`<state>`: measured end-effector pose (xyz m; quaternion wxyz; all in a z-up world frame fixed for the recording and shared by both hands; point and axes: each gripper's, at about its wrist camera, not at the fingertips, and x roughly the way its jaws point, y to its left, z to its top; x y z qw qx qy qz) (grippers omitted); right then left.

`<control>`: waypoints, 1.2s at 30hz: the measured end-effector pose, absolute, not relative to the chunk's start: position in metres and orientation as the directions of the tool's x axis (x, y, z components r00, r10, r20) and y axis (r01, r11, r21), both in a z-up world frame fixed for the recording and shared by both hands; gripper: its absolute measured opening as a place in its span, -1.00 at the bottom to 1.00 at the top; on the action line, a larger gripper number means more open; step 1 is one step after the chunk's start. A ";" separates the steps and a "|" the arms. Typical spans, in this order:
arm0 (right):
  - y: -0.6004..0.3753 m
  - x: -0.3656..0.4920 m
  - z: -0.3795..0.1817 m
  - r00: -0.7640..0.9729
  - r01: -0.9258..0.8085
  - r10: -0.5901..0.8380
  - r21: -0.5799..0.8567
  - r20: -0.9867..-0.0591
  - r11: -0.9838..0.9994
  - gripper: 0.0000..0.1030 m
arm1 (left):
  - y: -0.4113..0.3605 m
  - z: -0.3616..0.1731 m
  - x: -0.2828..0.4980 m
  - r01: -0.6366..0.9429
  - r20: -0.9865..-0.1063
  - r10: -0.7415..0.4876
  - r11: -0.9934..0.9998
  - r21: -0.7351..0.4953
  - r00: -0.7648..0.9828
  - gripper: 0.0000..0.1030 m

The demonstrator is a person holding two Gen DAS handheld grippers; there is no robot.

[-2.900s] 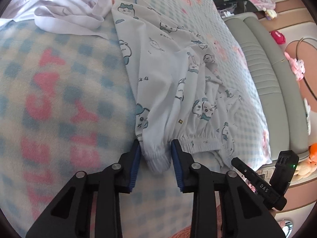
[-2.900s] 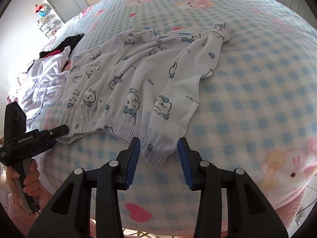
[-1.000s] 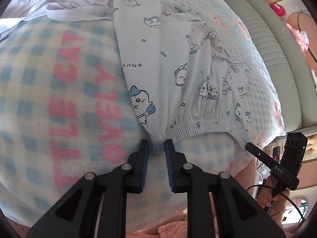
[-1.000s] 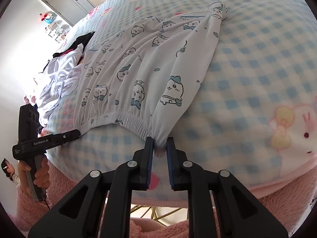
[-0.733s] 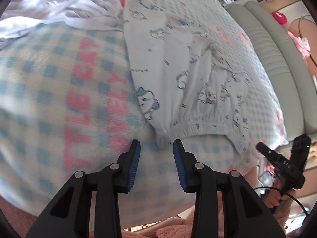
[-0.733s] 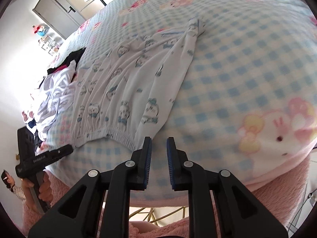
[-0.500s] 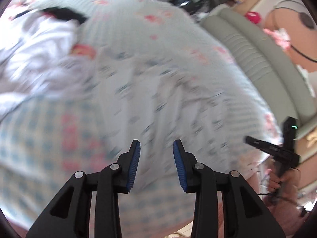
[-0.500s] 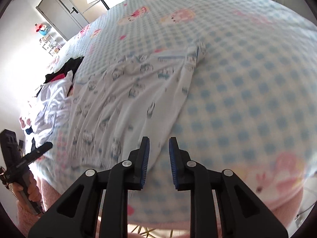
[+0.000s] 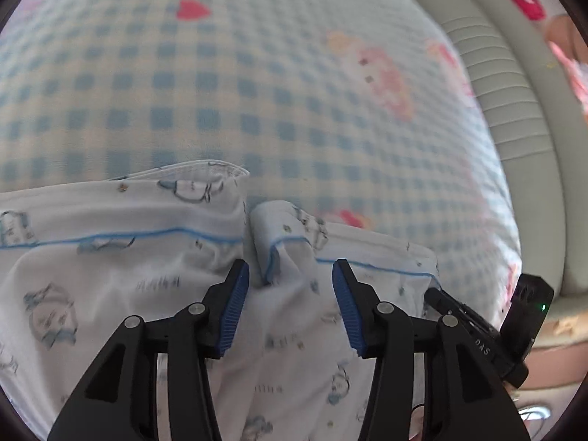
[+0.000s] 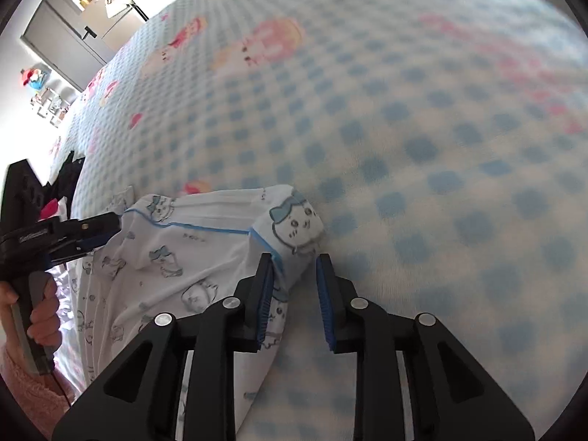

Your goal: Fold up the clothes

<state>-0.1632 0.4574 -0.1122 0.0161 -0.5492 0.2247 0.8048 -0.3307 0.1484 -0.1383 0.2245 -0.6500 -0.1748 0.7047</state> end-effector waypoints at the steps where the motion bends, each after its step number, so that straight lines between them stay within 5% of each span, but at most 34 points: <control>1: 0.462 -0.167 -0.118 -0.392 -0.267 -0.255 0.375 -0.884 -0.888 -0.35 | 0.149 -0.144 -0.335 -0.067 -0.837 0.545 -0.838 -0.542 -0.041 -0.03; 5: 0.467 -0.176 -0.128 -0.417 -0.205 -0.381 0.494 -0.825 -0.845 -0.14 | 0.155 -0.162 -0.350 -0.013 -0.831 0.557 -0.831 -0.557 0.003 -0.09; 7: 0.464 -0.181 -0.134 -0.414 -0.188 -0.432 0.540 -0.801 -0.821 -0.12 | 0.166 -0.160 -0.349 -0.070 -0.820 0.573 -0.817 -0.572 0.008 -0.51; 8: 0.461 -0.181 -0.135 -0.411 -0.185 -0.436 0.542 -0.801 -0.820 -0.24 | 0.173 -0.154 -0.347 -0.121 -0.822 0.569 -0.816 -0.565 0.001 -0.76; 9: 0.458 -0.181 -0.133 -0.422 -0.175 -0.429 0.536 -0.799 -0.826 -0.74 | 0.181 -0.143 -0.344 -0.185 -0.828 0.560 -0.816 -0.547 -0.018 -0.77; 11: 0.452 -0.177 -0.124 -0.454 -0.152 -0.404 0.516 -0.794 -0.843 -0.90 | 0.195 -0.115 -0.338 -0.319 -0.812 0.579 -0.785 -0.531 -0.075 -0.85; 16: 0.447 -0.140 -0.068 -0.638 -0.045 -0.290 0.411 -0.713 -0.911 -0.91 | 0.195 -0.063 -0.330 -0.465 -0.771 0.560 -0.793 -0.394 -0.302 -0.88; 21: 0.476 -0.152 -0.124 -0.484 -0.240 -0.196 0.345 -0.853 -0.907 -0.71 | 0.192 -0.116 -0.359 -0.400 -0.846 0.490 -0.833 -0.383 -0.210 -0.78; 25: 0.480 -0.141 -0.116 -0.535 -0.257 -0.171 0.353 -0.827 -0.900 -0.55 | 0.193 -0.134 -0.355 -0.401 -0.883 0.424 -0.858 -0.320 -0.203 -0.66; 29: 0.486 -0.136 -0.096 -0.595 -0.292 -0.087 0.316 -0.799 -0.903 -0.36 | 0.181 -0.114 -0.347 -0.367 -0.849 0.449 -0.867 -0.338 -0.279 -0.57; 36: 0.469 -0.153 -0.118 -0.512 -0.242 -0.192 0.355 -0.837 -0.903 -0.30 | 0.219 -0.090 -0.306 -0.480 -0.789 0.599 -0.738 -0.475 -0.140 -0.39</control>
